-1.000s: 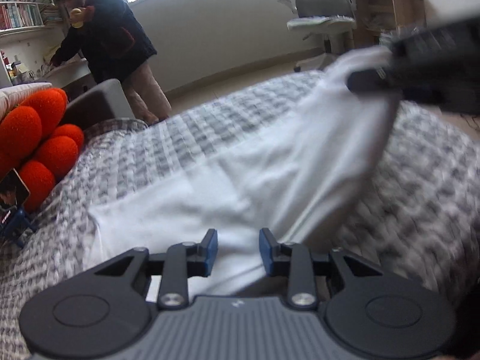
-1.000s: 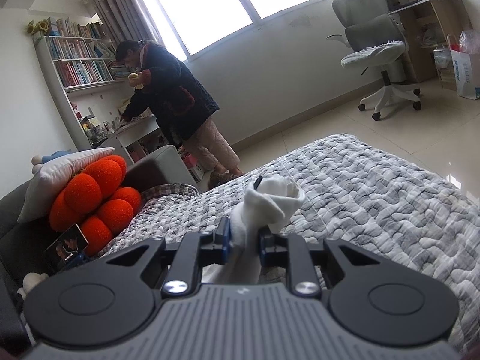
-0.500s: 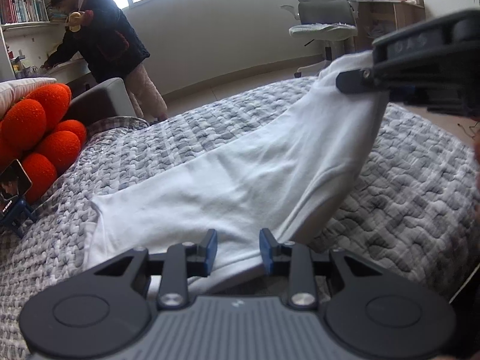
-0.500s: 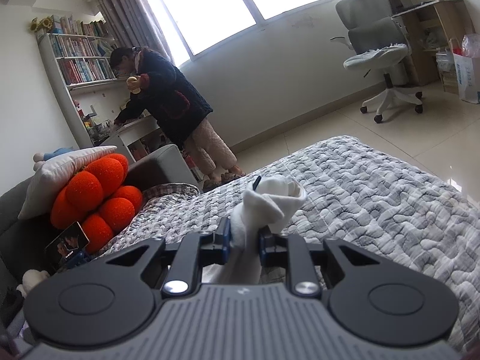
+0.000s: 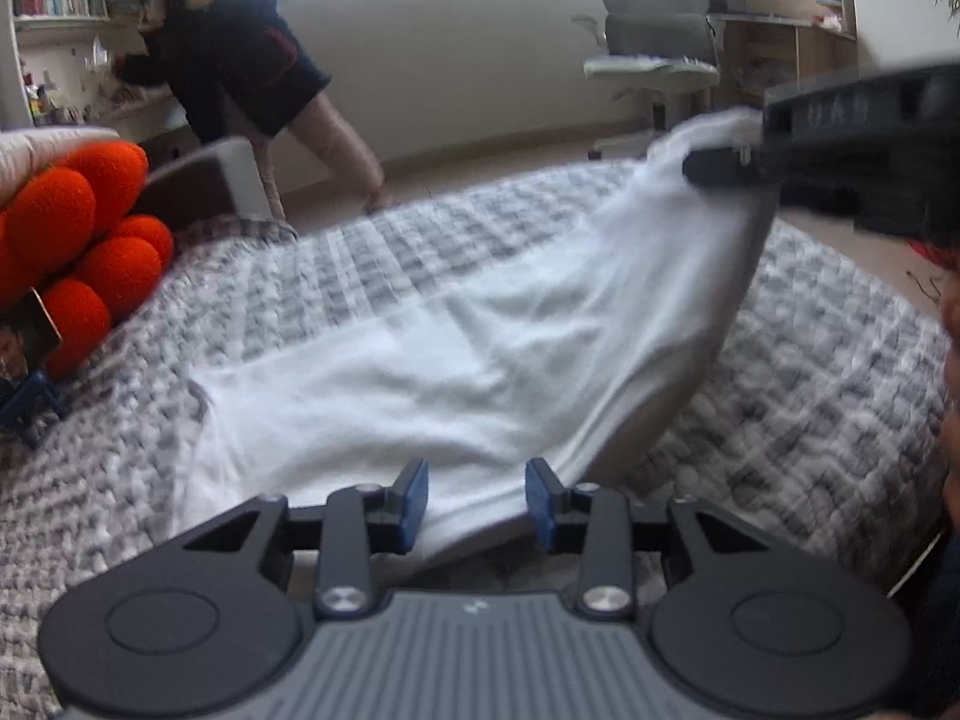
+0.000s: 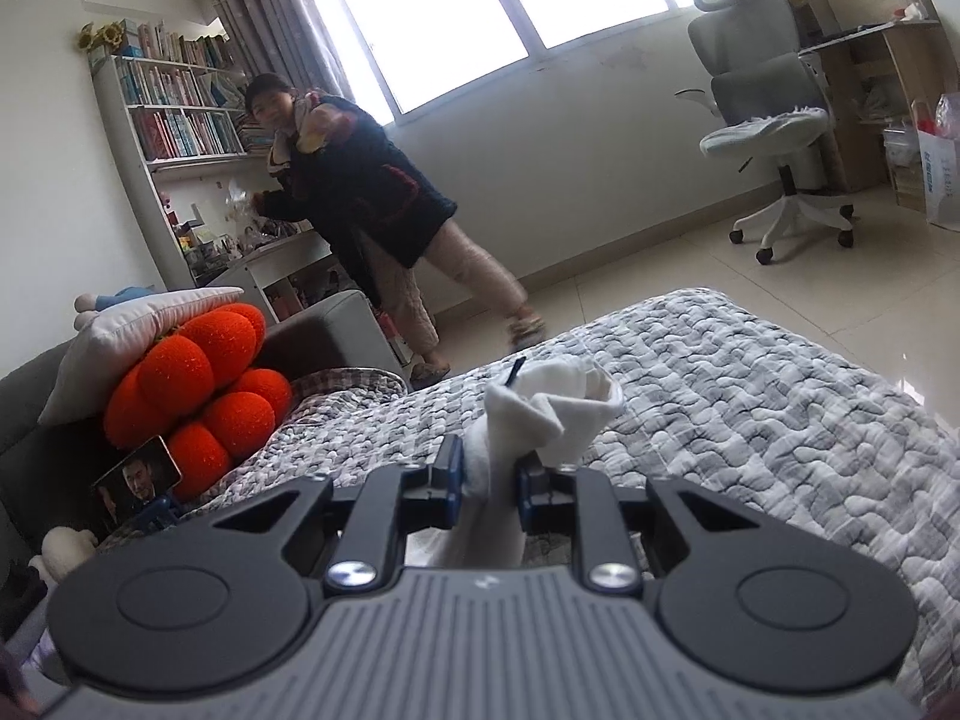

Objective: Fold clothes

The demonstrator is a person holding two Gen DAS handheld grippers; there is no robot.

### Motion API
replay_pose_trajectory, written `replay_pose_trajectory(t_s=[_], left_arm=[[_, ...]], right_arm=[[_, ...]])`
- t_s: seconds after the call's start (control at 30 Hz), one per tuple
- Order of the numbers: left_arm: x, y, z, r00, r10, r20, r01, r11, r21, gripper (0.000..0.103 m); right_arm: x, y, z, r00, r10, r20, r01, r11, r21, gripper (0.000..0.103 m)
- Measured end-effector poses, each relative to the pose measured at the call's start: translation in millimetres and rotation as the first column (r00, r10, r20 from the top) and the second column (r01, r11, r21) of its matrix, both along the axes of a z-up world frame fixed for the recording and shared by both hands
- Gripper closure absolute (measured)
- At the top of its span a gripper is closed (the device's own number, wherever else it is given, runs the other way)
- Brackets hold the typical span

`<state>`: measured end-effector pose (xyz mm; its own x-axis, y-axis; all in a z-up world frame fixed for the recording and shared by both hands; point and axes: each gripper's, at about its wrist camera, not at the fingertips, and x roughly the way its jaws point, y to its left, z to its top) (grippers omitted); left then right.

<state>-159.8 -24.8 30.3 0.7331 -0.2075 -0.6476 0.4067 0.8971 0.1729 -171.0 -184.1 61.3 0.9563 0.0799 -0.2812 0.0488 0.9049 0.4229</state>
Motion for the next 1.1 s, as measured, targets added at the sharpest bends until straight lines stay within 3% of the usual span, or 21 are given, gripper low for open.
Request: replay_pose_trajectory(t_s=[0.1, 0.33, 0.43, 0.57, 0.67, 0.87, 0.97, 1.1], left_arm=[[-2.3, -2.5, -0.8, 1.0, -0.015, 0.014, 0.015, 1.0, 0.012, 0.066], [-2.7, 29.6, 16.9, 1.0, -0.021, -0.018, 0.019, 0.992, -0.127, 0.063], [-2.7, 67.8, 29.5, 1.0, 0.013, -0.026, -0.019, 0.964, -0.264, 0.058], [5.2, 114.6, 29.8, 0.994, 0.082, -0.075, -0.105, 0.906, -0.409, 0.057], [13.4, 129.9, 23.1, 0.987, 0.108, -0.116, -0.15, 0.874, -0.461, 0.058], [16.2, 137.8, 21.6, 0.987, 0.107, -0.117, -0.152, 0.849, -0.505, 0.058], [19.0, 159.8, 25.5, 0.98, 0.158, -0.125, -0.201, 0.788, -0.582, 0.058], [26.6, 199.9, 24.1, 0.956, 0.228, -0.186, -0.292, 0.654, -0.698, 0.059]], right_arm=[[-1.0, 5.2, 4.4, 1.0, 0.009, 0.014, -0.009, 1.0, -0.025, 0.081], [-2.3, 19.3, 16.1, 0.998, 0.035, 0.052, -0.03, 0.996, -0.089, 0.084], [-2.2, 29.6, 20.8, 0.996, 0.052, 0.072, -0.041, 0.987, -0.156, 0.089], [1.3, 46.8, 21.9, 0.994, 0.08, 0.074, -0.062, 0.973, -0.224, 0.095], [3.0, 59.1, 20.9, 0.995, 0.075, 0.066, -0.054, 0.962, -0.266, 0.096], [-1.1, 78.8, 22.2, 0.987, 0.133, 0.092, -0.089, 0.923, -0.375, 0.096], [-1.4, 97.4, 24.8, 0.971, 0.217, 0.104, -0.148, 0.881, -0.449, 0.096], [2.4, 130.9, 16.8, 0.931, 0.357, 0.077, -0.261, 0.798, -0.544, 0.096]])
